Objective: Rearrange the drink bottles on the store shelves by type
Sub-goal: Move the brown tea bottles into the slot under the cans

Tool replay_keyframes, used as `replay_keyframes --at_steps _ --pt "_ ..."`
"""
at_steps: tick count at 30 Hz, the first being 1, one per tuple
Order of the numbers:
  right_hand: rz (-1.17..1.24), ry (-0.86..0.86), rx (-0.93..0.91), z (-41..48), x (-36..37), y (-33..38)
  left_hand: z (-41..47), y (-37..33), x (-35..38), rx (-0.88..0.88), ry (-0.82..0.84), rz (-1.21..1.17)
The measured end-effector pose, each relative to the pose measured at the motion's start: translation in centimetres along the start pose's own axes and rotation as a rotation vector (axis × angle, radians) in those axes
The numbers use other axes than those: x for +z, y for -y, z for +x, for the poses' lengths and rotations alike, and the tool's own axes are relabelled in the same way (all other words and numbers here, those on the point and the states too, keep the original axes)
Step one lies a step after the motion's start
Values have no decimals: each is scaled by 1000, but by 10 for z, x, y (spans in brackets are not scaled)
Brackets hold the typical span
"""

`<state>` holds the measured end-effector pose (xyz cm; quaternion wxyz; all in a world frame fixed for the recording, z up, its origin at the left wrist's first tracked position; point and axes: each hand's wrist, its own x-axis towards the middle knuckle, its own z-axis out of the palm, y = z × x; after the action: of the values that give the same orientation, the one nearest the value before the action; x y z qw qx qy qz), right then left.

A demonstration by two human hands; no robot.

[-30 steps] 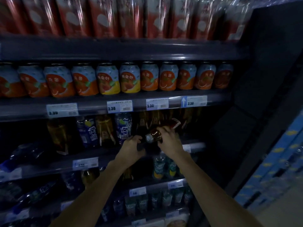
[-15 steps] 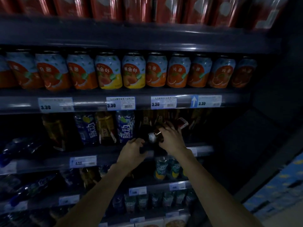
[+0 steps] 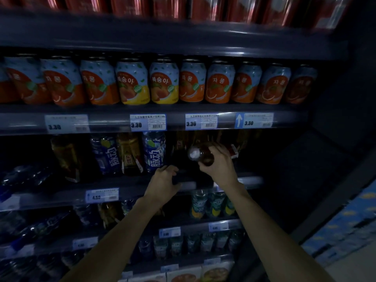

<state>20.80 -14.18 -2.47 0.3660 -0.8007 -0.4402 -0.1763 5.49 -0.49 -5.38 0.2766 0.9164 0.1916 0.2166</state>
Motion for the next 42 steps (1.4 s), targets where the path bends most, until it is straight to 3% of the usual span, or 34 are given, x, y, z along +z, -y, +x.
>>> replay_keyframes --at_steps 12,21,27,38,42 --pt "465 -256 374 1 -27 -4 0 -6 2 -35 47 91" --pt "625 -358 532 11 -30 -19 -2 -7 3 -47 41 135" --pt "639 -449 575 20 -33 -24 -3 -8 9 -70 17 181" --pt "658 -380 571 11 -24 -38 -7 -9 14 -57 -16 224" --pt "475 -336 623 -18 -2 -43 -8 -10 13 -47 -12 242"
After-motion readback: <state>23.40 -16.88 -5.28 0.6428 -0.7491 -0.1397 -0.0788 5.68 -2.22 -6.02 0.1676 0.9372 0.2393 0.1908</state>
